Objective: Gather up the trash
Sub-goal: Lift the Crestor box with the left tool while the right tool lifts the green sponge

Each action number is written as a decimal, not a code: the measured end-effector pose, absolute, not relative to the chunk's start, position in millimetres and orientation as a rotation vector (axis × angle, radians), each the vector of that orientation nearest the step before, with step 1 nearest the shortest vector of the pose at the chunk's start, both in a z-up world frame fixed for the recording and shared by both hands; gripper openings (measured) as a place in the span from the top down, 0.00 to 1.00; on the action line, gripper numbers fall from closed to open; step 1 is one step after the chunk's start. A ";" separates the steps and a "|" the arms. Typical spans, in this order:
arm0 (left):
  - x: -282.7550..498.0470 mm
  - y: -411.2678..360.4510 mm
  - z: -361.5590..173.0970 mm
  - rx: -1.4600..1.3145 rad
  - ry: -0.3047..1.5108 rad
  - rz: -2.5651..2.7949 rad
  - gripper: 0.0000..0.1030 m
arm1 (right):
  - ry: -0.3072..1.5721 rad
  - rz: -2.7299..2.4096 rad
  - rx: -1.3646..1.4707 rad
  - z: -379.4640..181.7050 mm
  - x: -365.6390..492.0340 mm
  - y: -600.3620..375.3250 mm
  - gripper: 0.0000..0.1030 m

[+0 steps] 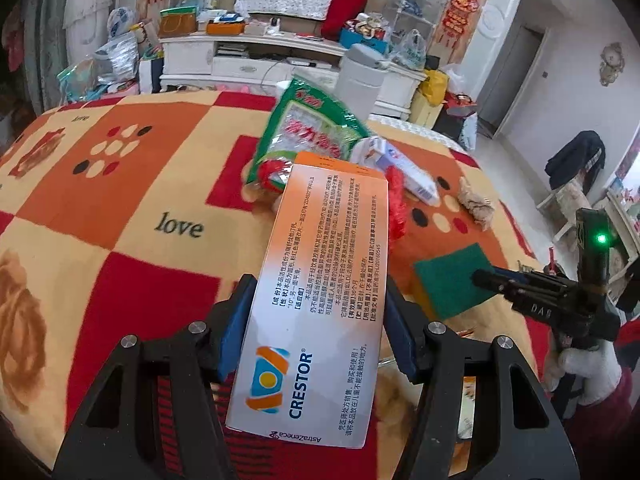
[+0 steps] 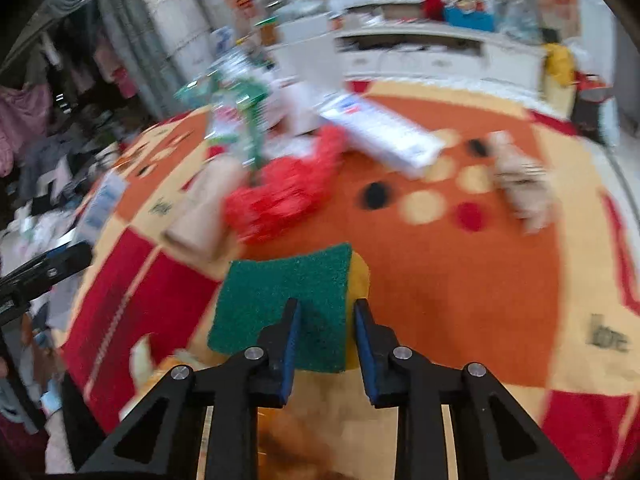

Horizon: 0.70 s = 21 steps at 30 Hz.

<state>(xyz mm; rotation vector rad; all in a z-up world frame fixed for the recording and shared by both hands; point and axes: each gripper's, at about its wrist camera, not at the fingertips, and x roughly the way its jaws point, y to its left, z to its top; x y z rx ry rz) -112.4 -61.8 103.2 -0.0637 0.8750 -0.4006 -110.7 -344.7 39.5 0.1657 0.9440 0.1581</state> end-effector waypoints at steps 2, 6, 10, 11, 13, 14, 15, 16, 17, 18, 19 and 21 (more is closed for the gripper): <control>-113.0 -69.2 104.2 -0.063 0.874 -0.418 0.42 | 0.947 0.070 0.208 40.7 -117.7 -368.0 0.76; -113.7 -83.8 101.7 -0.058 0.883 -0.445 0.42 | 1.038 0.035 0.246 33.1 -136.8 -397.1 0.63; -114.1 -95.4 101.2 -0.041 0.891 -0.461 0.42 | 1.025 0.144 0.105 44.7 -152.6 -396.2 0.41; -114.6 -97.3 101.9 -0.038 0.889 -0.461 0.42 | 1.010 0.163 0.047 49.4 -155.1 -396.2 0.25; -116.4 -100.1 104.3 -0.037 0.885 -0.462 0.42 | 0.985 0.221 -0.051 58.9 -153.4 -392.0 0.15; -117.0 -101.1 105.2 -0.037 0.884 -0.459 0.42 | 0.978 0.261 -0.107 62.6 -148.7 -386.6 0.15; -117.4 -102.0 106.0 -0.035 0.884 -0.455 0.42 | 0.972 0.300 -0.179 64.5 -142.7 -380.0 0.15; -117.5 -102.4 106.7 -0.032 0.884 -0.450 0.42 | 0.974 0.338 -0.262 63.4 -136.0 -372.3 0.15; -117.3 -102.3 107.3 -0.030 0.886 -0.444 0.42 | 0.978 0.362 -0.319 60.8 -132.0 -366.2 0.15; -116.9 -102.4 107.5 -0.028 0.888 -0.437 0.42 | 0.987 0.394 -0.401 56.1 -126.5 -358.5 0.15; -116.2 -102.4 107.5 -0.028 0.892 -0.431 0.42 | 0.995 0.416 -0.462 51.3 -121.4 -353.0 0.15; -114.2 -102.7 106.9 -0.033 0.902 -0.417 0.42 | 1.021 0.467 -0.535 39.4 -107.8 -345.8 0.15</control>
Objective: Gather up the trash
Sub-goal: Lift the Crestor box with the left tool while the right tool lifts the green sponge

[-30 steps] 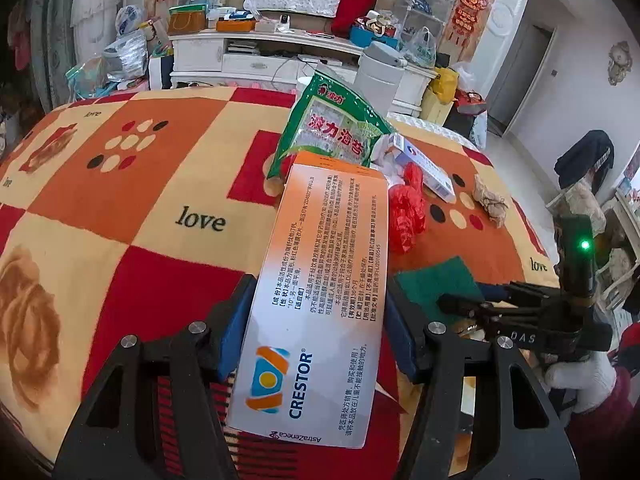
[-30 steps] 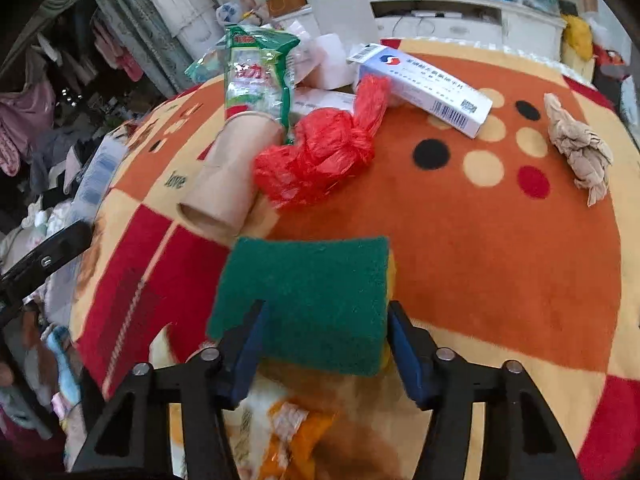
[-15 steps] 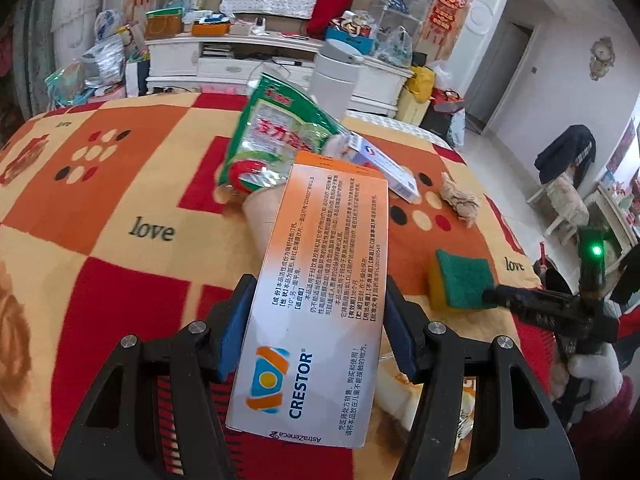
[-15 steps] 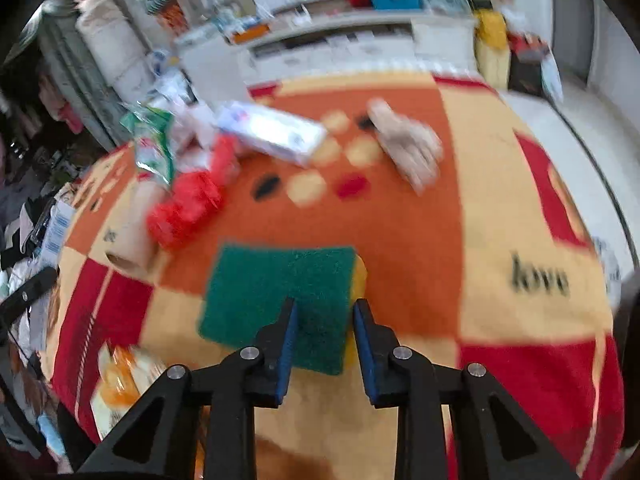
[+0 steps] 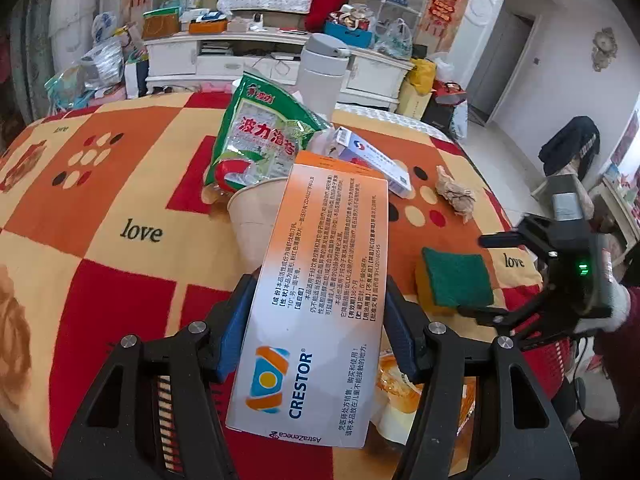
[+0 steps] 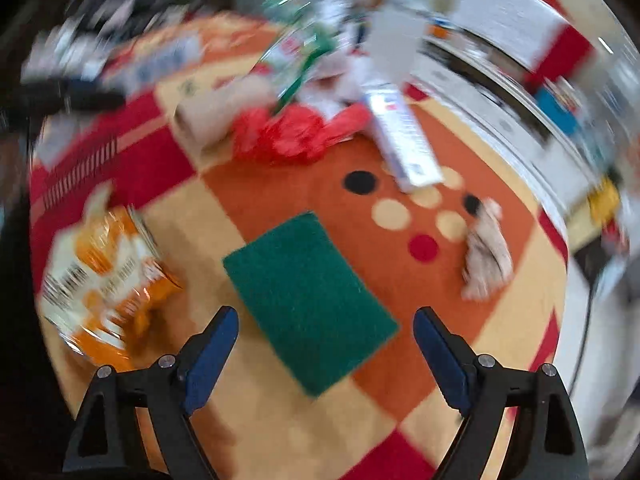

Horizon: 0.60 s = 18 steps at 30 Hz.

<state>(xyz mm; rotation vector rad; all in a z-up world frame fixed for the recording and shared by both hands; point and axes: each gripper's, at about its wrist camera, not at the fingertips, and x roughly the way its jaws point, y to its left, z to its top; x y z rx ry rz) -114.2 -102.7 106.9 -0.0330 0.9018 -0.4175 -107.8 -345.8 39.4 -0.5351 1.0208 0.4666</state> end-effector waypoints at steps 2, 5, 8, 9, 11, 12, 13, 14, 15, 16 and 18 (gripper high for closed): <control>-112.3 -103.9 105.7 -0.034 0.909 -0.410 0.42 | 1.047 0.518 -0.535 30.5 -96.2 -344.9 0.15; -109.1 -110.0 102.0 -0.020 0.919 -0.404 0.42 | 1.060 0.552 -0.478 20.1 -84.4 -349.6 0.15; -107.3 -119.7 99.2 -0.015 0.931 -0.415 0.42 | 1.064 0.560 -0.347 16.2 -89.4 -359.6 0.25; -106.8 -122.8 99.2 -0.012 0.931 -0.419 0.42 | 1.060 0.540 -0.349 14.9 -96.3 -360.3 0.27; -108.3 -130.9 100.6 -0.007 0.923 -0.428 0.42 | 1.026 0.498 -0.361 16.5 -112.4 -362.0 0.32; -109.7 -134.9 101.9 -0.007 0.919 -0.435 0.42 | 1.007 0.473 -0.344 20.6 -120.5 -364.5 0.33; -112.0 -139.4 103.1 -0.008 0.913 -0.445 0.42 | 0.987 0.429 -0.311 24.9 -129.2 -370.1 0.34; -113.7 -143.4 104.1 -0.008 0.911 -0.452 0.42 | 0.973 0.399 -0.294 27.0 -133.8 -371.9 0.34; -115.5 -148.2 105.0 -0.008 0.909 -0.457 0.42 | 0.952 0.359 -0.270 31.1 -141.7 -377.6 0.34; -118.1 -154.1 106.0 -0.009 0.907 -0.466 0.42 | 0.936 0.322 -0.246 34.4 -147.6 -383.5 0.34; -122.9 -166.5 107.4 -0.007 0.906 -0.483 0.42 | 0.916 0.223 -0.166 39.5 -158.0 -399.6 0.34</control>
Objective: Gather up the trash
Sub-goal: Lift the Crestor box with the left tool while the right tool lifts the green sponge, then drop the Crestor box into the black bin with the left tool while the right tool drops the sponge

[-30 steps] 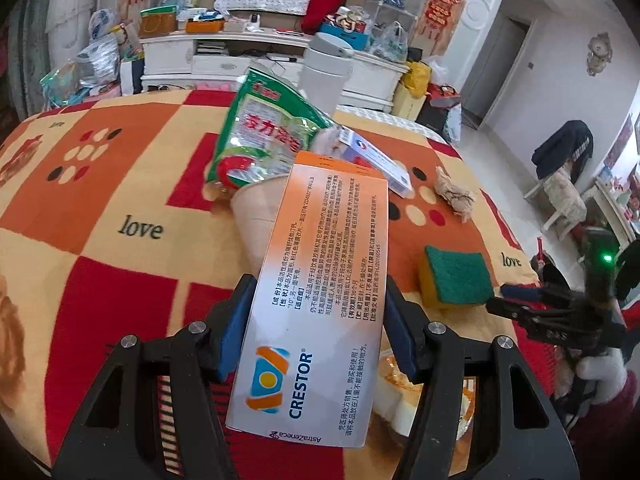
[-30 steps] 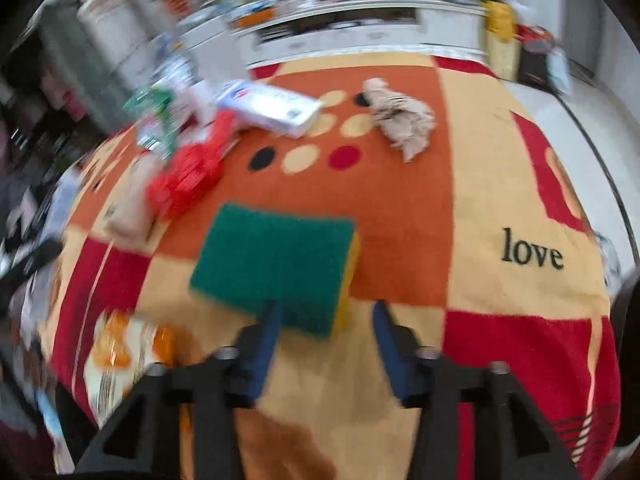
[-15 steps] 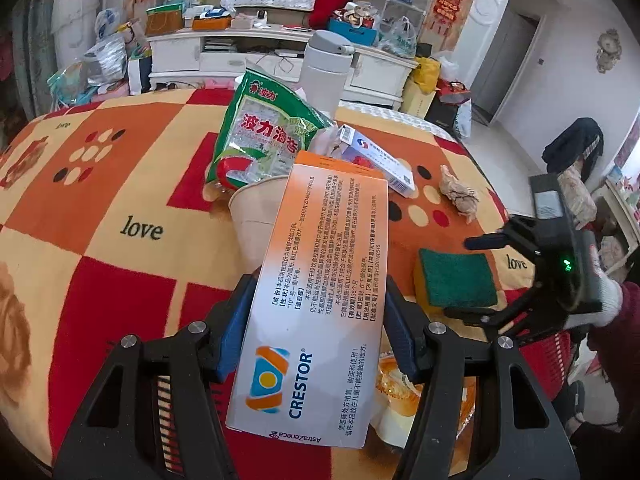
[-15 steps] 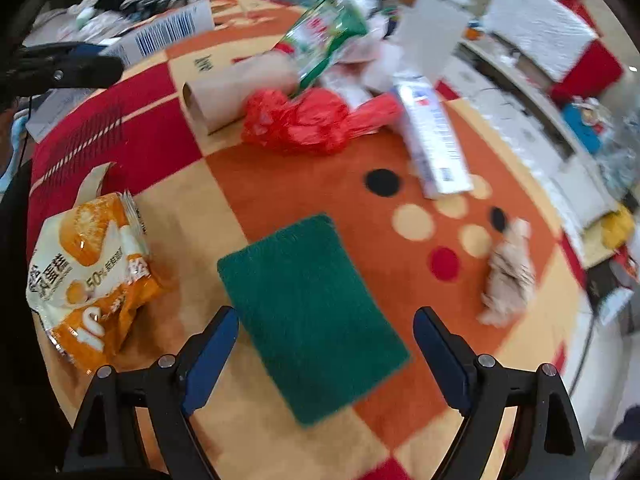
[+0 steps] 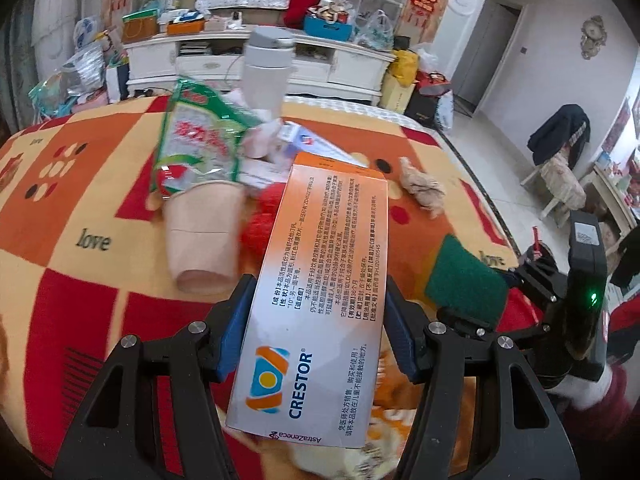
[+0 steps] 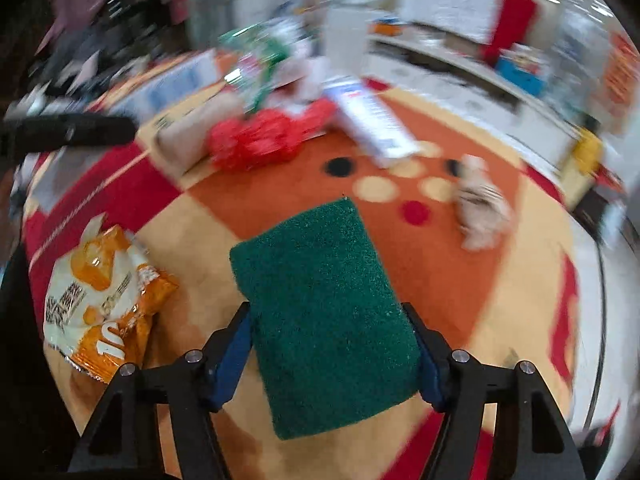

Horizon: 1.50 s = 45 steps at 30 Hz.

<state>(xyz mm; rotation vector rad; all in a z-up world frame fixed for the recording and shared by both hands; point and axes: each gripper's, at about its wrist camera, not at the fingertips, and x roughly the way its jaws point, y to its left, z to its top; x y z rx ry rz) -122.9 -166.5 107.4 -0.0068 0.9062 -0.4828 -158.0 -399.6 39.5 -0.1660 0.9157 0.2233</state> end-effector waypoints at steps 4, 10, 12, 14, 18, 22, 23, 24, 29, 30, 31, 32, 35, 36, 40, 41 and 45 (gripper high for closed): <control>-133.4 -193.9 111.5 0.006 0.897 -0.520 0.42 | 0.884 0.104 -0.026 49.9 -179.8 -427.8 0.33; -151.1 -235.8 113.8 0.016 0.888 -0.579 0.42 | 0.822 -0.046 0.048 66.5 -211.2 -463.4 0.33; -157.3 -250.4 113.9 0.025 0.891 -0.598 0.42 | 0.814 -0.067 0.068 69.1 -219.6 -473.7 0.33; -163.4 -262.3 115.4 0.036 0.887 -0.616 0.42 | 0.806 -0.094 0.076 71.5 -228.5 -484.3 0.33; -176.9 -289.4 117.6 0.061 0.873 -0.652 0.42 | 0.786 -0.154 0.113 76.2 -249.8 -510.6 0.32; -189.2 -319.4 118.4 0.091 0.862 -0.694 0.42 | 0.778 -0.211 0.148 79.4 -270.3 -536.5 0.32; -192.3 -325.7 118.5 0.101 0.859 -0.706 0.42 | 0.777 -0.224 0.155 79.7 -275.8 -542.8 0.32; -196.0 -334.1 118.1 0.112 0.856 -0.717 0.42 | 0.777 -0.240 0.163 79.7 -281.6 -549.9 0.32; -205.1 -367.2 114.5 0.137 0.867 -0.768 0.42 | 0.774 -0.312 0.184 80.2 -306.2 -581.1 0.32; -205.6 -372.1 113.8 0.141 0.868 -0.775 0.42 | 0.774 -0.332 0.189 80.1 -310.7 -588.6 0.32; -206.9 -378.4 113.4 0.146 0.869 -0.784 0.42 | 0.774 -0.346 0.195 80.1 -314.7 -594.6 0.32; -208.2 -385.1 113.0 0.148 0.871 -0.793 0.42 | 0.773 -0.356 0.201 80.3 -317.9 -598.6 0.32; -211.2 -401.6 112.6 0.153 0.878 -0.819 0.42 | 0.773 -0.399 0.225 80.0 -330.7 -618.4 0.32; -213.0 -408.1 112.4 0.157 0.879 -0.828 0.42 | 0.774 -0.413 0.237 79.3 -335.8 -626.3 0.32; -219.3 -430.2 108.1 0.180 0.882 -0.856 0.42 | 0.779 -0.454 0.263 75.4 -344.7 -648.2 0.32; -221.1 -435.9 107.1 0.187 0.884 -0.859 0.42 | 0.779 -0.463 0.270 74.3 -347.9 -653.0 0.32; -224.3 -451.7 102.0 0.200 0.890 -0.864 0.42 | 0.780 -0.500 0.290 71.9 -354.4 -669.2 0.31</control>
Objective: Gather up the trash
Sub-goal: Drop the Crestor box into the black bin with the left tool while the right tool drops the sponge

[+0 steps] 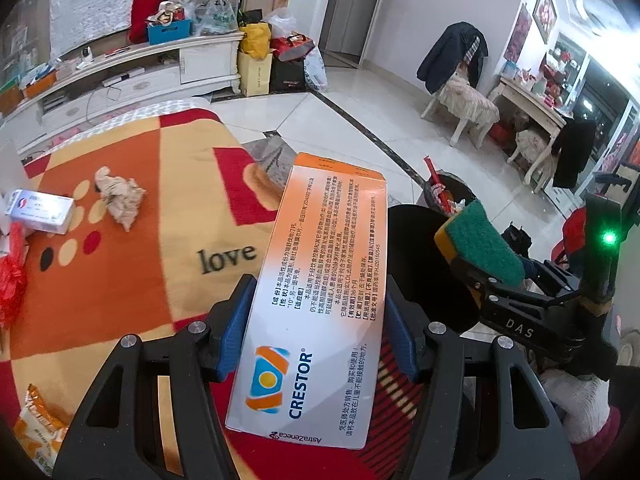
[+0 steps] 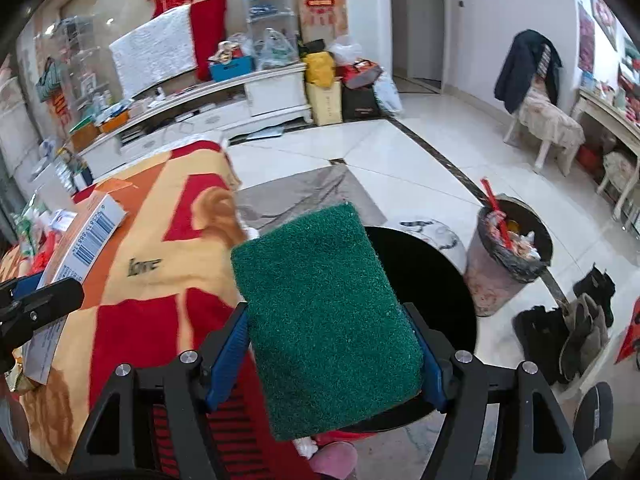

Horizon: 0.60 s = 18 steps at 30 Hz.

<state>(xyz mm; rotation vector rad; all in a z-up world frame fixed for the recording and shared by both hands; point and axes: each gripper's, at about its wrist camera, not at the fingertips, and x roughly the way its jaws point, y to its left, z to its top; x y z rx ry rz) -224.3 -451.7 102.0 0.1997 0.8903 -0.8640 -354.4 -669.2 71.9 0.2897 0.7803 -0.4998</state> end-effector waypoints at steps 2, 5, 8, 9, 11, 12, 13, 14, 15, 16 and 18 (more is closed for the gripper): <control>-224.8 -459.0 98.4 0.209 0.893 -0.866 0.42 | 0.780 -0.518 0.310 69.4 -360.3 -679.5 0.31; -225.8 -468.7 94.3 0.221 0.895 -0.867 0.42 | 0.782 -0.537 0.337 65.3 -366.6 -692.1 0.31; -225.5 -475.8 91.2 0.218 0.906 -0.876 0.42 | 0.786 -0.547 0.351 61.9 -371.4 -699.3 0.31; -225.9 -478.2 90.5 0.216 0.907 -0.879 0.42 | 0.789 -0.550 0.352 60.6 -372.2 -701.3 0.31; -224.9 -483.2 88.6 0.212 0.911 -0.882 0.42 | 0.792 -0.553 0.355 58.4 -372.8 -702.9 0.31; -224.2 -486.0 87.4 0.207 0.917 -0.887 0.42 | 0.794 -0.553 0.357 57.3 -372.6 -704.3 0.31; -224.0 -488.0 87.0 0.202 0.920 -0.891 0.42 | 0.797 -0.554 0.360 56.2 -372.6 -706.2 0.31; -224.2 -490.5 86.5 0.199 0.922 -0.895 0.42 | 0.797 -0.555 0.362 55.2 -372.0 -707.9 0.31; -223.0 -492.7 85.5 0.196 0.924 -0.899 0.42 | 0.798 -0.556 0.366 54.3 -371.3 -709.8 0.31; -222.2 -495.6 84.8 0.190 0.927 -0.908 0.42 | 0.797 -0.558 0.373 53.6 -371.0 -712.5 0.31; -220.9 -500.7 83.9 0.172 0.937 -0.920 0.42 | 0.794 -0.557 0.393 52.9 -370.4 -717.1 0.31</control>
